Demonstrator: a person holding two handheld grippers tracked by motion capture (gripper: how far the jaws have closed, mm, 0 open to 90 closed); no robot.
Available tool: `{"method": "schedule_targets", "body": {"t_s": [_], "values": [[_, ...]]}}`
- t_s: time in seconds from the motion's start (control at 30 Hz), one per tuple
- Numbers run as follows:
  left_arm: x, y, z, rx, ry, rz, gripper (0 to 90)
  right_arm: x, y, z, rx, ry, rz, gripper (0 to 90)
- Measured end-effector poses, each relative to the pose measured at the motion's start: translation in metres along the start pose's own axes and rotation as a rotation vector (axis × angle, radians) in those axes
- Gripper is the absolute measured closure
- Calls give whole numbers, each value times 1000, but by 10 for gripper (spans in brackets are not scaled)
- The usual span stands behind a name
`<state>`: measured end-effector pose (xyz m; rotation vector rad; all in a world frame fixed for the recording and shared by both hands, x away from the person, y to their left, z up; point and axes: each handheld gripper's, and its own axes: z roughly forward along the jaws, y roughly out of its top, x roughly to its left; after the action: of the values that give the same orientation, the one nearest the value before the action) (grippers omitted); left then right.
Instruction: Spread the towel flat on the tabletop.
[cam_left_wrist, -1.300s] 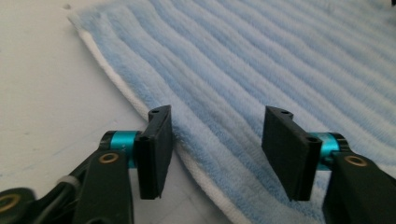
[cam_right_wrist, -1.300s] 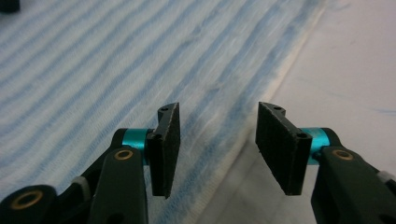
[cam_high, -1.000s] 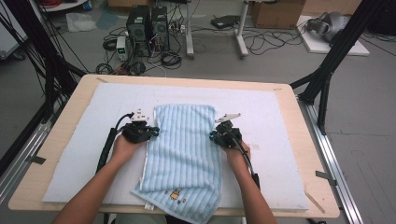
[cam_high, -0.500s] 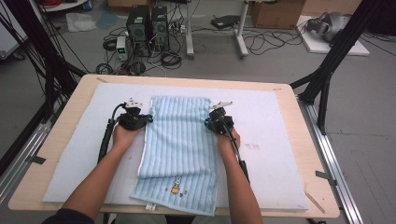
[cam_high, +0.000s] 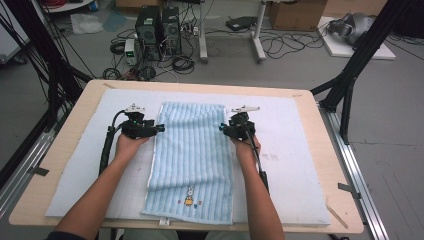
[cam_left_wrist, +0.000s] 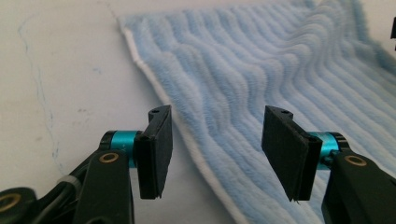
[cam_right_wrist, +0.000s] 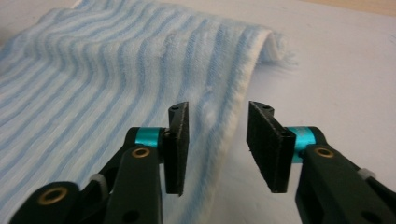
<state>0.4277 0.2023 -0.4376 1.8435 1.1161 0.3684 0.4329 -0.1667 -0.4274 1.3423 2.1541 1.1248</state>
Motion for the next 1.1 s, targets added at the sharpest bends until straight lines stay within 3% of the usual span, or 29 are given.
{"method": "schedule_targets", "body": {"t_s": [0.2, 0.33, 0.37, 0.43, 0.5, 0.53, 0.6, 0.67, 0.73, 0.87, 1.03, 1.07, 1.1], "values": [[-14, -14, -9, 22, -31, 54, 416, -5, -13, -29, 0, 30, -23, 520], [-25, -24, -11, 74, -58, 88, 408, 0, -29, -42, 23, 62, -47, 518], [-28, -25, -11, 93, -60, 103, 408, 1, -31, -42, 56, 75, -59, 516], [-33, -28, -10, 110, -57, 148, 418, 8, -36, -43, 58, 79, -90, 547], [-40, -30, -9, 104, -13, 220, 497, 14, -39, -40, 78, 89, -115, 582], [-41, -30, -9, 100, -25, 233, 575, 18, -39, -37, 93, 70, -138, 611], [-42, -30, -8, 100, -7, 262, 819, 21, -41, -29, 130, 61, -160, 714], [-40, -28, -6, 95, 2, 246, 855, 21, -42, -25, 129, 69, -146, 831], [-37, -25, -3, 93, 24, 234, 860, 22, -40, -22, 125, 60, -167, 862], [-25, -18, 6, 77, 45, 161, 860, 24, -34, -15, 111, 11, -174, 866], [-20, -12, 14, 64, 77, 145, 848, 24, -27, -3, 88, -55, -177, 859], [-20, -12, 13, 58, 76, 139, 824, 23, -27, -2, 84, -49, -162, 843], [-19, -12, 12, 51, 72, 127, 738, 23, -28, -3, 81, -47, -152, 804]]}}
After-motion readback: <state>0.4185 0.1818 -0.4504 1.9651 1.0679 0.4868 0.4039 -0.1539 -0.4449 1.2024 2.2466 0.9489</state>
